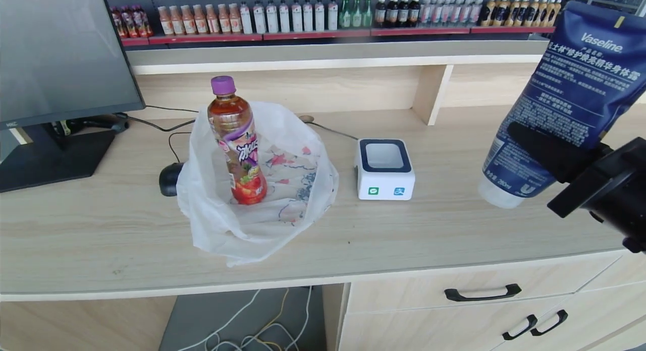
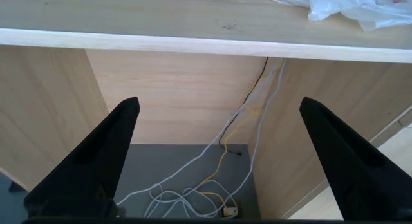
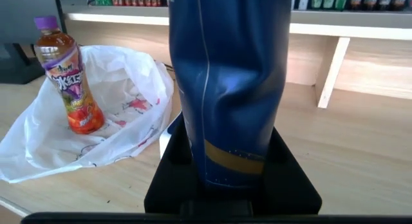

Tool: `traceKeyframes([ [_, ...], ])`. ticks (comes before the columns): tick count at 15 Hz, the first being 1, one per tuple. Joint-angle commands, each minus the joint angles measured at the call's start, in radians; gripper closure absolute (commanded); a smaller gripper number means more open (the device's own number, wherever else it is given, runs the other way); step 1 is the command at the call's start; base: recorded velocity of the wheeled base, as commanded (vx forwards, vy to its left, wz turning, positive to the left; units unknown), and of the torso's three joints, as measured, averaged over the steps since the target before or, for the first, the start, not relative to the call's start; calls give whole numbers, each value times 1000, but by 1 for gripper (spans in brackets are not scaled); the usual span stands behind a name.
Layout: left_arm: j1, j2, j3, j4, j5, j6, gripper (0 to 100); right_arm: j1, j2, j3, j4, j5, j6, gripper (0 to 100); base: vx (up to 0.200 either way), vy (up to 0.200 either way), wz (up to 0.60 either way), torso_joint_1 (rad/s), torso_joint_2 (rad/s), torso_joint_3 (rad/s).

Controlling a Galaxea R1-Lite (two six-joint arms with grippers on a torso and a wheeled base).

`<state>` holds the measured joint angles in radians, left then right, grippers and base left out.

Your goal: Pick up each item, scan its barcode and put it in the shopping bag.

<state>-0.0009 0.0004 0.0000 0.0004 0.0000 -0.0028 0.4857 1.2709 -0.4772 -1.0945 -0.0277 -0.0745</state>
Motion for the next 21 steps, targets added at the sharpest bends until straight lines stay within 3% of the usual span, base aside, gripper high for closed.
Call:
traceKeyframes([
  [1, 1, 1, 0, 0, 0, 0, 0, -1, -8, 11, -1, 0, -1, 100, 0, 0, 0, 0, 0, 0],
  [6, 1, 1, 0, 0, 0, 0, 0, -7, 2, -6, -1, 25, -5, 100, 0, 0, 0, 0, 0, 0],
  [9, 1, 0, 0, 0, 0, 0, 0, -29, 44, -47, 4, 84, -97, 100, 0, 0, 0, 0, 0, 0],
  [14, 1, 0, 0, 0, 0, 0, 0, -29, 182, -208, 64, 137, -337, 100, 0, 0, 0, 0, 0, 0],
  [19, 1, 1, 0, 0, 2, 0, 0, 82, 337, -362, 59, 126, -656, 100, 0, 0, 0, 0, 0, 0],
  [21, 1, 0, 0, 0, 0, 0, 0, 83, 381, -426, 59, 190, -826, 100, 0, 0, 0, 0, 0, 0],
])
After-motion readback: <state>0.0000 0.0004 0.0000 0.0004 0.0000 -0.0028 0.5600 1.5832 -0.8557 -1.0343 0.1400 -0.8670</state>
